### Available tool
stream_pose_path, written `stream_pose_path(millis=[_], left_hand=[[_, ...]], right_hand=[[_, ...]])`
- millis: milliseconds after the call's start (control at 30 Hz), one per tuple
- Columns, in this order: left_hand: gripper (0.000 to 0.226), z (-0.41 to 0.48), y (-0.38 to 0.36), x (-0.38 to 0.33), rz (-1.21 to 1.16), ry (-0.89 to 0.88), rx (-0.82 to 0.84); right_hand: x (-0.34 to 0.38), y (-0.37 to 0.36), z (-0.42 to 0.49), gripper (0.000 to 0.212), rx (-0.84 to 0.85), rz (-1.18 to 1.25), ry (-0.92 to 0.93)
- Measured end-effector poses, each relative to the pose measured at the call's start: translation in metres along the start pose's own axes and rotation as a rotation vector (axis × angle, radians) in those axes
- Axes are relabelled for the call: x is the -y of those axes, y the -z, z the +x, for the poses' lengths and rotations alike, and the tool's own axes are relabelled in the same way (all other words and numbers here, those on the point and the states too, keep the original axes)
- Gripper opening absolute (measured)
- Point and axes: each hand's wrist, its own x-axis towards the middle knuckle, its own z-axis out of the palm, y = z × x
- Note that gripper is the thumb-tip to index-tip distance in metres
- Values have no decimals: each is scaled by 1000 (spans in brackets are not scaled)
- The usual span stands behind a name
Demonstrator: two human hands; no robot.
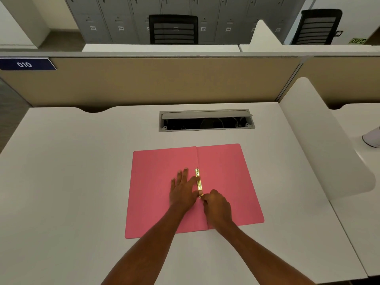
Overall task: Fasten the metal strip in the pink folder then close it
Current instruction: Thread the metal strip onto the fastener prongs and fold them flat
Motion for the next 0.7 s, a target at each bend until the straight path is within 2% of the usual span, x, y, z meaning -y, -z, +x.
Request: stream_pose_path(millis=[700], left_hand=[[53, -2, -4, 1, 103, -32, -40]], right_hand=[[0, -17, -15, 29, 17, -9, 47]])
